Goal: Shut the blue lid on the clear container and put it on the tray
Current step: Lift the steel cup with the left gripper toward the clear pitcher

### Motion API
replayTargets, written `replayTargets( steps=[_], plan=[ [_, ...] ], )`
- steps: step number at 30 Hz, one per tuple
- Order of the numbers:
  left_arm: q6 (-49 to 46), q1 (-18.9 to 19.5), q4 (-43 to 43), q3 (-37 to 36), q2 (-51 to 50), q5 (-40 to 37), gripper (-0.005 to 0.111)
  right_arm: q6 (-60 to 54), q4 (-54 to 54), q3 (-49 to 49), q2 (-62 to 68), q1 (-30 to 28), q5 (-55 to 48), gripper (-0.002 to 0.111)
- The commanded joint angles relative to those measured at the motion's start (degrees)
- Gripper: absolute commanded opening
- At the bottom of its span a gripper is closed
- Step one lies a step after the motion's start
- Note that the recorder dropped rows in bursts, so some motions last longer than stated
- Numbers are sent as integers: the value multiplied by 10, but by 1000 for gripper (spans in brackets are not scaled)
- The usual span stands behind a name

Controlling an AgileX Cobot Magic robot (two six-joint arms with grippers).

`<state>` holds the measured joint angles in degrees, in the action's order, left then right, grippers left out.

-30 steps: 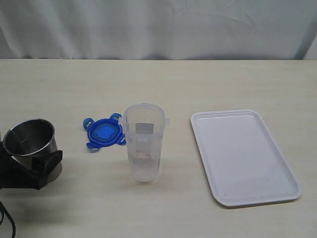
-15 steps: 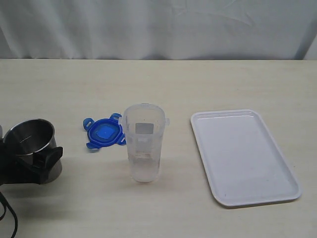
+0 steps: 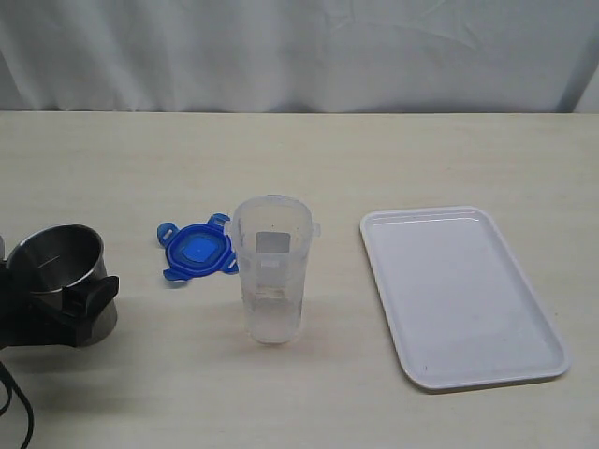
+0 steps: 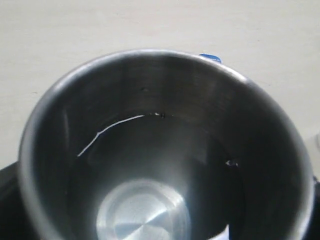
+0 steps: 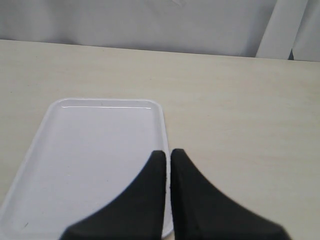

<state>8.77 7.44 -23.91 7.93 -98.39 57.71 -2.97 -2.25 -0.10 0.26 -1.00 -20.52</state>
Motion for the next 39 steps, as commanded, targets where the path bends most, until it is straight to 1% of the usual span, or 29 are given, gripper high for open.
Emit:
replayTargets(
  steps=[1,8,10,12,14,16,17,18,19,25,26,29,39],
  plan=[
    [-1,2,8,3,-1,0,89,-5,1,1,-3,-2,0,4],
    [-1,2,6,3,-1,-2,89,-5,1,1,-3,-2,0,4],
    [-1,2,5,3,-1,-2,82,-5,1,1,-3,-2,0,4],
    [3,2,5,3,-1,-2,70,-5,1,1,-3,-2,0,4],
    [3,2,4,3,-1,-2,50,-5,1,1,-3,-2,0,4],
    [4,2,3,3,-1,-2,33,-5,1,1,-3,-2,0,4],
    [5,2,-7,3,-1,-2,23,-5,1,1,-3,-2,0,4],
    [5,2,-20,3,-1,-2,8,-5,1,1,-3,-2,0,4],
    [5,2,-22,3,-1,-1,0,-5,1,1,-3,-2,0,4],
    [10,2,-28,3,-1,6,0,-5,1,1,-3,-2,0,4],
    [31,2,-40,3,-1,17,0,-5,1,1,-3,-2,0,4],
    [46,2,-40,5,0,30,0,-5,1,1,-3,-2,0,4],
    [81,2,-60,52,2,10,0,-5,1,1,-3,-2,0,4]
  ],
)
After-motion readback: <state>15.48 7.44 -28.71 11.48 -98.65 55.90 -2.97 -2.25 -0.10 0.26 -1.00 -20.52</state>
